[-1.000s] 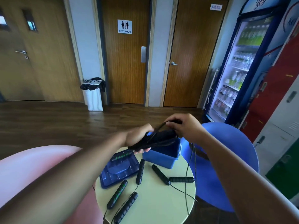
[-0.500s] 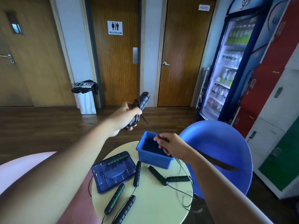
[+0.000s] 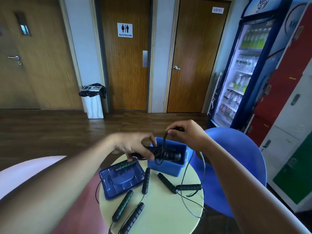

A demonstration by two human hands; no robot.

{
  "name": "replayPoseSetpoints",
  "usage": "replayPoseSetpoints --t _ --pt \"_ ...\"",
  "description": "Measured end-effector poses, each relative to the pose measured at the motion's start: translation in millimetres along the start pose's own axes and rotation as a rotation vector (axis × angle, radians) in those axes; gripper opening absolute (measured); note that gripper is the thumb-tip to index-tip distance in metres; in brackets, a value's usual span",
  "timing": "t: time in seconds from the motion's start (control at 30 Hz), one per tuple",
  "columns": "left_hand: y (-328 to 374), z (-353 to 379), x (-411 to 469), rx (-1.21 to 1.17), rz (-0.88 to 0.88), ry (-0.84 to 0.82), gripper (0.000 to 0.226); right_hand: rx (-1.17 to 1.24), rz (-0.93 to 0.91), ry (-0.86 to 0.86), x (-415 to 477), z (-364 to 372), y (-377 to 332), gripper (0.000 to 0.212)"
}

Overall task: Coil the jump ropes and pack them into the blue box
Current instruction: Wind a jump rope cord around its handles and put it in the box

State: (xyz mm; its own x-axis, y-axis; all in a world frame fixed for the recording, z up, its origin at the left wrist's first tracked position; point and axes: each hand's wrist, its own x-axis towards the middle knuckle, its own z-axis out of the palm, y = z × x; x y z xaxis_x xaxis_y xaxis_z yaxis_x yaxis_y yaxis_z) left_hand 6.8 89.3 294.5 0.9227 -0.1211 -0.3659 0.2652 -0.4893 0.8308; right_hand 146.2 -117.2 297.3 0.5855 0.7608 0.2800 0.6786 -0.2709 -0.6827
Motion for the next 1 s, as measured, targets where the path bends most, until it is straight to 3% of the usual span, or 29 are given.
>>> replayPoseSetpoints --t 0.13,0.2,0.27,0.37,0.53,0.67,0.83,0.93,1.0 --pt "11 -2 -13 -0.304 0.167 -0.135 0.055 0.369 0.053 0.058 -5 7 7 0.009" --pt "15 -7 -19 -0.436 0.26 -0.214 0.05 0.418 0.084 0.081 -12 15 11 0.022" --pt "17 -11 -21 -0.49 0.314 -0.191 0.051 0.46 0.135 0.101 -15 25 13 0.037" --pt "17 -13 -17 -0.533 0.325 -0.025 0.054 0.504 0.214 0.105 -16 41 11 0.034" --pt "16 -15 3 -0.58 0.215 0.434 0.044 0.414 0.312 0.022 -18 64 13 0.026" --pt "9 -24 15 -0.268 0.085 0.729 0.034 0.132 0.319 -0.1 -16 70 7 0.03" --pt "6 -15 14 0.517 0.001 0.728 0.033 -0.257 0.174 -0.125 -4 52 -13 0.021" --pt "3 -16 15 0.57 0.042 0.712 0.024 -0.403 0.075 -0.066 2 36 -18 0.017" --pt "1 -17 13 0.535 0.061 0.648 0.029 -0.414 0.016 -0.066 5 26 -18 0.016"
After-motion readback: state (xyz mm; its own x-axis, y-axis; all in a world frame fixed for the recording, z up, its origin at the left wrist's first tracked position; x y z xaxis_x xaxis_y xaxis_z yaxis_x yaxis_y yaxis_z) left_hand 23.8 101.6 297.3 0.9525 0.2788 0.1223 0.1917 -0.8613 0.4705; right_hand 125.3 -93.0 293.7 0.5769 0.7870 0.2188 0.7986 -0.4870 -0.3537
